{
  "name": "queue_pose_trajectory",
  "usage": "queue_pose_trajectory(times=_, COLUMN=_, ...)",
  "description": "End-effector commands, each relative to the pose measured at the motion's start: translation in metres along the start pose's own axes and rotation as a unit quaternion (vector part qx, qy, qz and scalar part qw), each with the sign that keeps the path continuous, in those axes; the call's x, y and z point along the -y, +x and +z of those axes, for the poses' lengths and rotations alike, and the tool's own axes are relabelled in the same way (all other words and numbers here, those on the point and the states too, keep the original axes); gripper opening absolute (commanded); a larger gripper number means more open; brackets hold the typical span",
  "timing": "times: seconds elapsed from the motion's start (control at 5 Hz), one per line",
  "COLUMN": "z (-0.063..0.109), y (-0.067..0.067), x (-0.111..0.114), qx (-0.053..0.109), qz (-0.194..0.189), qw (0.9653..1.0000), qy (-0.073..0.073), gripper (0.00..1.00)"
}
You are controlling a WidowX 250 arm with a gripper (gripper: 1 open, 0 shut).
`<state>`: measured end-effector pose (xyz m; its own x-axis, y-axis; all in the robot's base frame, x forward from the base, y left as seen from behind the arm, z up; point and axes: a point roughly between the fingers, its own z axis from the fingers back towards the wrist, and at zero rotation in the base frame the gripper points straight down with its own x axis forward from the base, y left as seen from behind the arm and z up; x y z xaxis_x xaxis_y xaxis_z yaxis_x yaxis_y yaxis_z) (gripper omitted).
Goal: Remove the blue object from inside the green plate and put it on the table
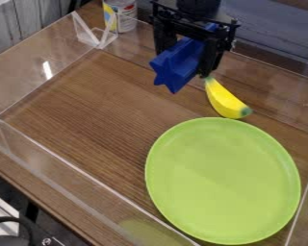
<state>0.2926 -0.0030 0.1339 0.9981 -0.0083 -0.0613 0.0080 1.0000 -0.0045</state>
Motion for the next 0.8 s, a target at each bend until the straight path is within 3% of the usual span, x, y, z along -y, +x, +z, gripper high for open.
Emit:
queue_pose_trajectory(times=0.0, z=-0.006, y=-0.019, x=-0.016, qx=-0.006, qz=0.009, qw=0.9999, qy=0.003, gripper=0.00)
queue_pose_trajectory(times=0.2, z=-0.024, y=-0.042, x=-0.042, qx=-0.015, qz=0.020, qw=0.9996, qy=0.010, gripper=0.00)
queue_pose_trajectory(times=0.6, z=-0.059, y=-0.059, x=-0.080, qx=-0.019, qz=0.035, qw=0.9992, qy=0.007, gripper=0.00)
